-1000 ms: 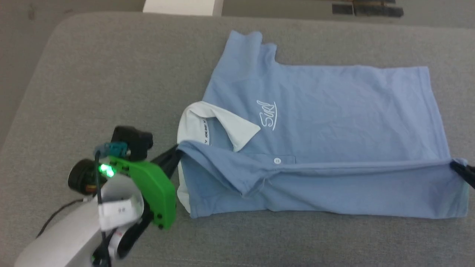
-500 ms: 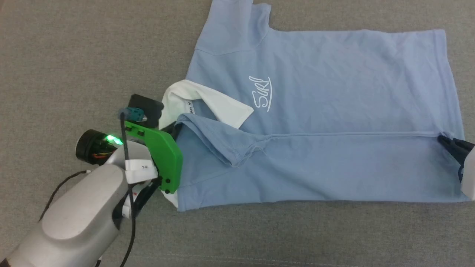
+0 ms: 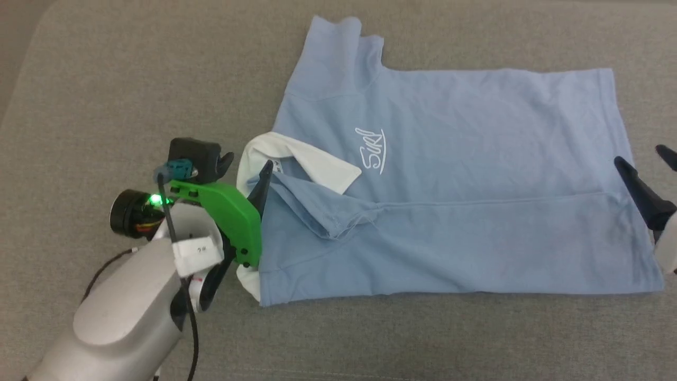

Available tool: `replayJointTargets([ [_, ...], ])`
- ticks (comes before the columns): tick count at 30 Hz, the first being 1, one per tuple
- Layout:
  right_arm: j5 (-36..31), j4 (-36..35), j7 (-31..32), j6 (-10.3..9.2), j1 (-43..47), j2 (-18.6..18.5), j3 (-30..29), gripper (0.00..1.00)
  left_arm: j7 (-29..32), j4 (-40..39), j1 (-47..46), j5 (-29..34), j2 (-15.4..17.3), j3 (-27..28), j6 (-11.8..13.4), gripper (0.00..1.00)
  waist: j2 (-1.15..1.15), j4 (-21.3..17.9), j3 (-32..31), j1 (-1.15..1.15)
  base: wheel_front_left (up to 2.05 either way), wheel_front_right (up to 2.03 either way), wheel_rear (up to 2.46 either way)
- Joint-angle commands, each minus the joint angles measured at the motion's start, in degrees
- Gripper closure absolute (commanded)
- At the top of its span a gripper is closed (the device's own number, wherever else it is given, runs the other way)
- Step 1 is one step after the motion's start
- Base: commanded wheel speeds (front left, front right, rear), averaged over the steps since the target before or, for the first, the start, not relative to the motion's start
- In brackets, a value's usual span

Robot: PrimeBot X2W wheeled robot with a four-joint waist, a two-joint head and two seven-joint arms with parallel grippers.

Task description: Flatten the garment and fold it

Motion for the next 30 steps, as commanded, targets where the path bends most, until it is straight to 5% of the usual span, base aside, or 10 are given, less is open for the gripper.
replayJointTargets([
  [1,-1.5,-0.7,-2.1,-0.1,1.9,0.7,-0.8,0.0,-1.3,-0.7,1.7,0.0,-0.4,0.6,1.1,0.0,0.0,0.3,-3.1,-0.01,0.0,0.0,0.0],
  [9,-10.3,-4.6,-13.1,-0.1,13.2,8.9,-10.3,0.0,-6.6,-6.4,10.2,0.7,0.6,1.9,7.4,0.0,0.0,0.2,-7.3,-0.01,0.0,0.0,0.0],
  [19,-20.4,-10.0,-10.0,-0.1,23.4,21.0,-18.3,0.0,-0.1,-9.0,19.2,1.7,2.7,-5.3,10.8,0.0,0.0,-1.4,-8.9,-0.01,0.0,0.0,0.0],
  [30,-21.2,-14.3,-8.6,-0.1,24.0,24.5,-20.7,0.0,4.3,-5.7,19.5,1.7,2.3,-5.9,15.8,0.0,0.0,-2.8,-5.4,-0.01,0.0,0.0,0.0],
])
